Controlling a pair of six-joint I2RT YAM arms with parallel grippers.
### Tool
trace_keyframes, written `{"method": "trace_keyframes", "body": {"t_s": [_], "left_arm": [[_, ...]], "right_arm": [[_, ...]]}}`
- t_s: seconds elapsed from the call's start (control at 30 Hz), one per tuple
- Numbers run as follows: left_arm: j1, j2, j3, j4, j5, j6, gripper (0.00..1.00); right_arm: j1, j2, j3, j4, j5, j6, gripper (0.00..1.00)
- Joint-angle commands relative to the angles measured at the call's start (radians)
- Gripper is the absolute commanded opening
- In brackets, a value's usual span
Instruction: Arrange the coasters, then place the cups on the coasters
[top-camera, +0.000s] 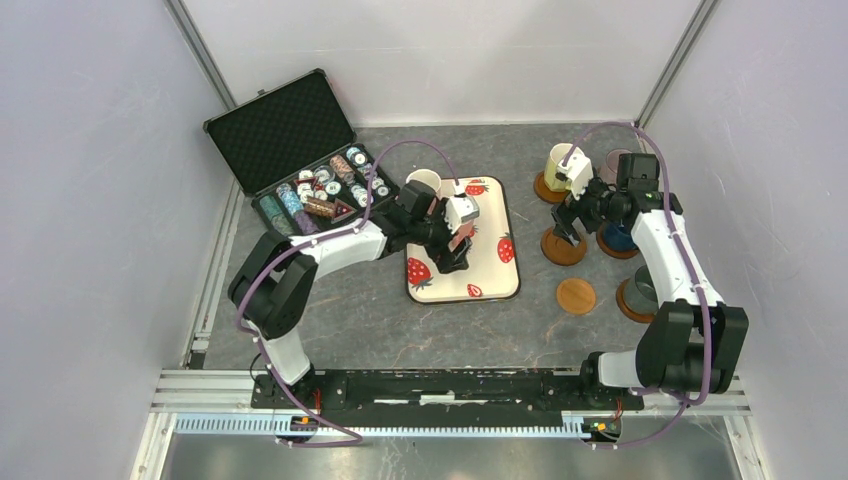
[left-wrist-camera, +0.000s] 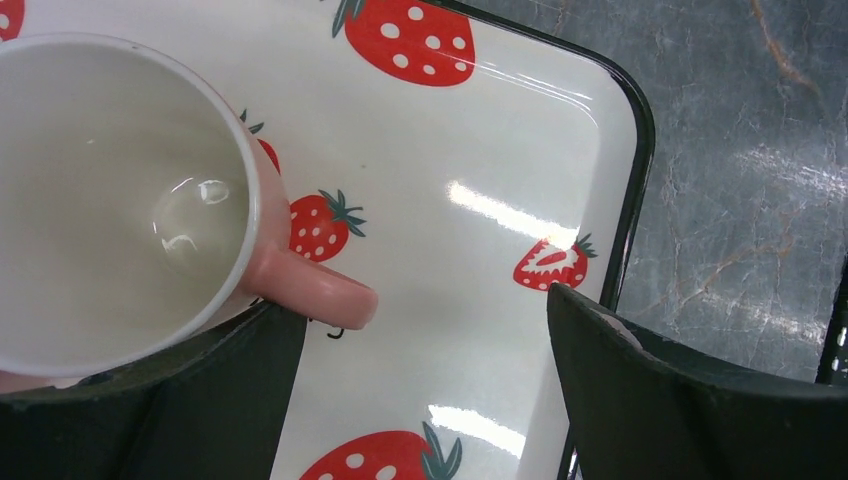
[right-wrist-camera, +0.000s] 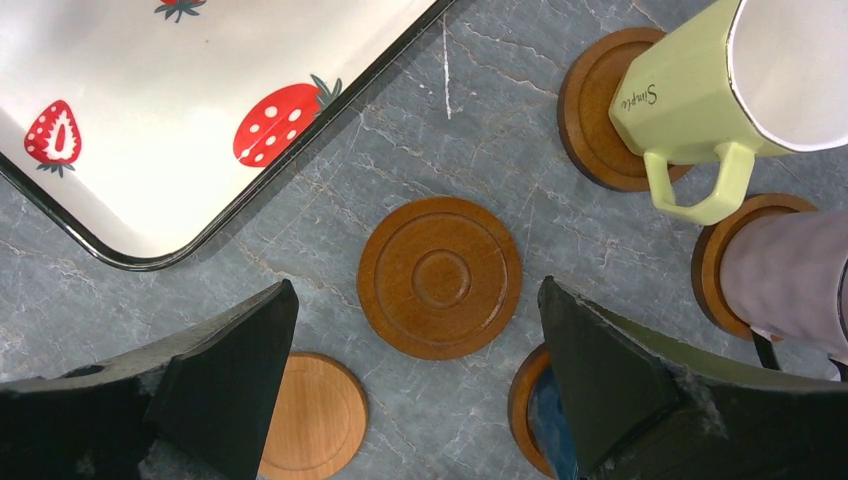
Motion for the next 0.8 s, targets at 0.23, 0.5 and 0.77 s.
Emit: {"method": "trace_keyframes", "body": {"t_s": [0.23,0.5,0.77], "left_arm": [[0.069,-0.136,-0.112,0.061,0.024,-0.037,0.98],[0.064,-0.114,-0.106,0.024,-0.143,0.048,0.67],[0.013,-0.057,-0.055,0.045,-0.252,0.026,0.08]], "right_arm": [[0.008,-0.027,-0.007,0.035,-0.002,0.018,0.98],[0.008,-0.028,-0.023,0.051,-0.007,0.028,0.98],[0.008,-0.029,-0.022,0.053,-0.005,0.028,0.98]]}}
